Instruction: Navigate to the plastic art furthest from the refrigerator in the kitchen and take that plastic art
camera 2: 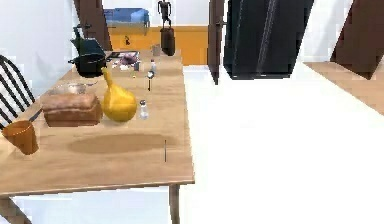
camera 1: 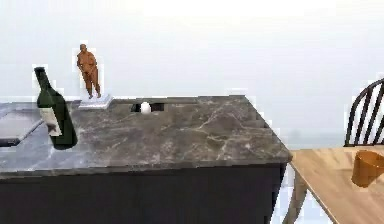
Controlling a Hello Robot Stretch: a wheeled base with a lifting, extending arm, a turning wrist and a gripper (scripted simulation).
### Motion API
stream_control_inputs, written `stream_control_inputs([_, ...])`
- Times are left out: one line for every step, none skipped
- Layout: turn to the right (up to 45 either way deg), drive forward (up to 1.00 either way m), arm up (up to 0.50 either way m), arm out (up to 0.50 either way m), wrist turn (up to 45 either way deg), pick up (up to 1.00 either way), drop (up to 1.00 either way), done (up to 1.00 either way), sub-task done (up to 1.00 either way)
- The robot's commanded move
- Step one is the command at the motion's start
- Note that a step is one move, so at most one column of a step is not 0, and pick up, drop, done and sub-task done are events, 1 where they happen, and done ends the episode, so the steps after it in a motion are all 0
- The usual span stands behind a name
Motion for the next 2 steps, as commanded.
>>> stream_control_inputs([0.0, 0.35, 0.00, 0.00, 0.0, 0.00, 0.00, 0.00, 0.00])
stream_control_inputs([-45.0, 0.00, 0.00, 0.00, 0.0, 0.00, 0.00, 0.00, 0.00])
